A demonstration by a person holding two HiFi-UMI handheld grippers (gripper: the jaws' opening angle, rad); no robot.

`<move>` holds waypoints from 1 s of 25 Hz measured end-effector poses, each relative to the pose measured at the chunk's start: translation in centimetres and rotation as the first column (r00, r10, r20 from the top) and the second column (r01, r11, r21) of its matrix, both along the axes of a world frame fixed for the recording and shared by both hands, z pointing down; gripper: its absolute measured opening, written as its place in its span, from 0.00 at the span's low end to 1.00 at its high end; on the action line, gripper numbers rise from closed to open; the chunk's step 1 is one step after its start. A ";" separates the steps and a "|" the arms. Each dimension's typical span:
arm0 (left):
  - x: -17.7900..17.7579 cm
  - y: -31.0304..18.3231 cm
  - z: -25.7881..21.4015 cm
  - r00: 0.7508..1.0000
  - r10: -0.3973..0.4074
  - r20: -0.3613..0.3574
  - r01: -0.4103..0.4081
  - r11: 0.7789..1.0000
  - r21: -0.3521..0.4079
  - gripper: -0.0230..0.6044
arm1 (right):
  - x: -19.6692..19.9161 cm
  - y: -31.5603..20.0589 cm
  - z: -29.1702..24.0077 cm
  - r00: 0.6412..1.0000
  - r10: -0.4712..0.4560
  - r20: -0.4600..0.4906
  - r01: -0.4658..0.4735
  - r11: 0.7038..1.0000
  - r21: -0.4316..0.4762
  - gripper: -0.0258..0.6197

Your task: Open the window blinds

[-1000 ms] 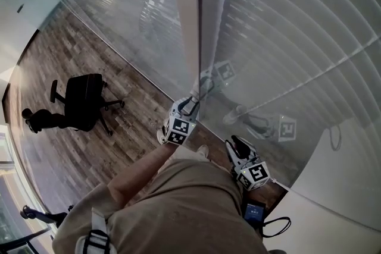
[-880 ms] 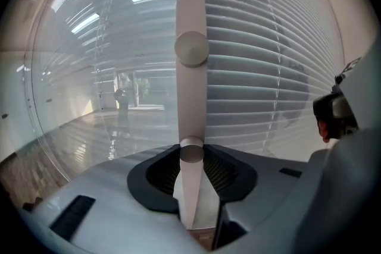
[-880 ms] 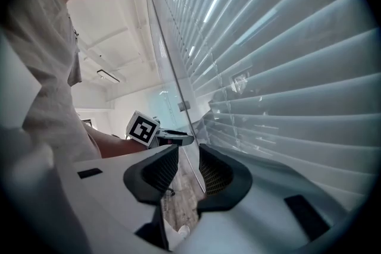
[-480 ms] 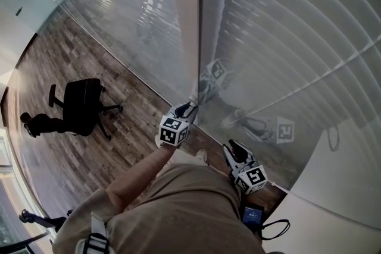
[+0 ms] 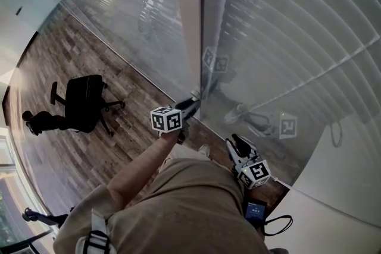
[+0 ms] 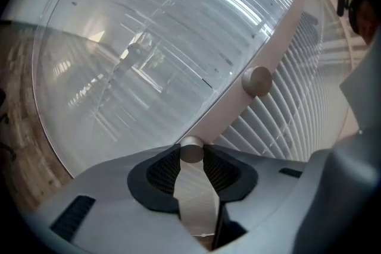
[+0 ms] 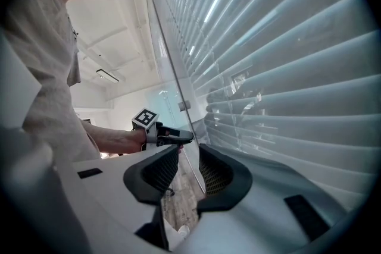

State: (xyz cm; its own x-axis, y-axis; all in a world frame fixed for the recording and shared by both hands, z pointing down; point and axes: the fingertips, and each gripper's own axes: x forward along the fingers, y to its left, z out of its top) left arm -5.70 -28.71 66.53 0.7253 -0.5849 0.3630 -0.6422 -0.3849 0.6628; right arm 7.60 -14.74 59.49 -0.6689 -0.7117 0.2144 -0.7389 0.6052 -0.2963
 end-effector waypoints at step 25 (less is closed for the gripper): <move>-0.6 1.3 0.1 0.912 0.043 0.407 -0.132 0.972 0.194 0.36 | 0.1 0.2 -0.6 1.000 0.018 0.018 -0.018 1.000 -0.006 0.22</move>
